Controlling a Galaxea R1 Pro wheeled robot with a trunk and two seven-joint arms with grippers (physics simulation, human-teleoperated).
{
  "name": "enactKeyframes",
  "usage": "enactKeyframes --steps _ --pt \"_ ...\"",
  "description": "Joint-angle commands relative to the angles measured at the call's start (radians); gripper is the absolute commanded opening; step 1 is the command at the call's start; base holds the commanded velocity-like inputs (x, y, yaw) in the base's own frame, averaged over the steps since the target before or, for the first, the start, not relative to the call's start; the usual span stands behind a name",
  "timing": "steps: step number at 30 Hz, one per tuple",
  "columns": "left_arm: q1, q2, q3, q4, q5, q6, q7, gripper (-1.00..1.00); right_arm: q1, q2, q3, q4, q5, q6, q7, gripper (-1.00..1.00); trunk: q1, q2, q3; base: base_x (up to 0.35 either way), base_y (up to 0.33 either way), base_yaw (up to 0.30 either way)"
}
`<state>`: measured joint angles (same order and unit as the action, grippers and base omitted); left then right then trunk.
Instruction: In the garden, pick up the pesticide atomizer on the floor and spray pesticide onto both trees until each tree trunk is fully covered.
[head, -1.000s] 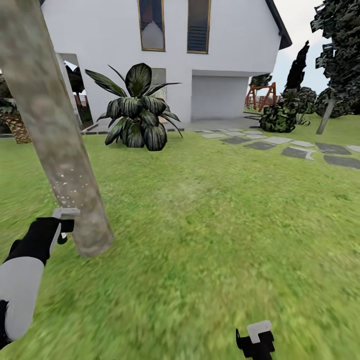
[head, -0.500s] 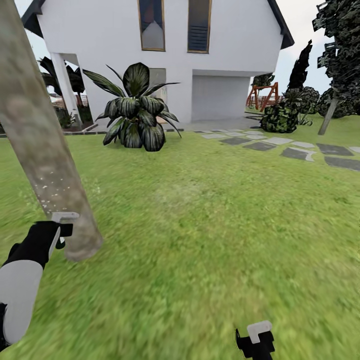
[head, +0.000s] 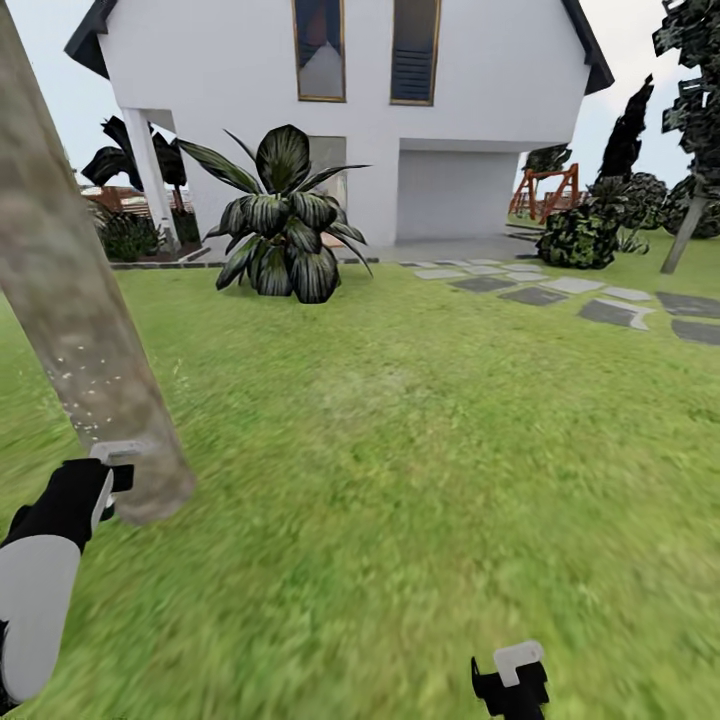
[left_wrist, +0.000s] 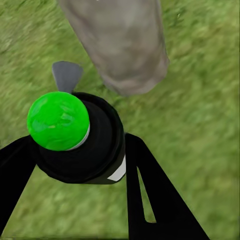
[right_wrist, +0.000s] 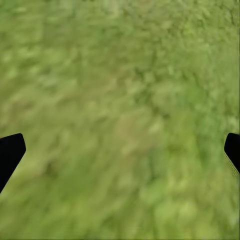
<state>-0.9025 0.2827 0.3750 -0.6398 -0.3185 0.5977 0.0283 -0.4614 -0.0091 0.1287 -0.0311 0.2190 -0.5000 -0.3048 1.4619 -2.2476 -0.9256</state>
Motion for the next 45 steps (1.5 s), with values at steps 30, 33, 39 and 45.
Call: enactKeyframes --steps 30,33,39,45 --pt "0.027 -0.017 0.001 0.092 0.053 -0.005 -0.004 -1.0 0.0 0.0 0.008 0.0 0.005 0.0 -0.01 1.0 0.0 0.0 -0.001 0.245 -0.061 0.112" --pt "0.028 -0.018 0.003 0.094 0.053 -0.005 -0.004 -1.0 0.0 0.0 0.008 0.0 0.005 0.0 -0.01 1.0 0.0 0.0 -0.001 0.001 0.0 0.276" --pt "0.028 -0.017 0.005 0.095 0.052 -0.005 0.002 -1.0 0.0 -0.001 0.008 0.0 0.005 0.0 -0.01 1.0 0.0 0.0 -0.001 0.119 0.0 0.072" --pt "0.03 -0.018 0.08 0.096 0.051 -0.008 -0.003 -1.0 0.0 -0.001 0.008 0.0 0.005 0.0 -0.01 1.0 0.0 0.0 -0.001 0.326 0.073 0.012"
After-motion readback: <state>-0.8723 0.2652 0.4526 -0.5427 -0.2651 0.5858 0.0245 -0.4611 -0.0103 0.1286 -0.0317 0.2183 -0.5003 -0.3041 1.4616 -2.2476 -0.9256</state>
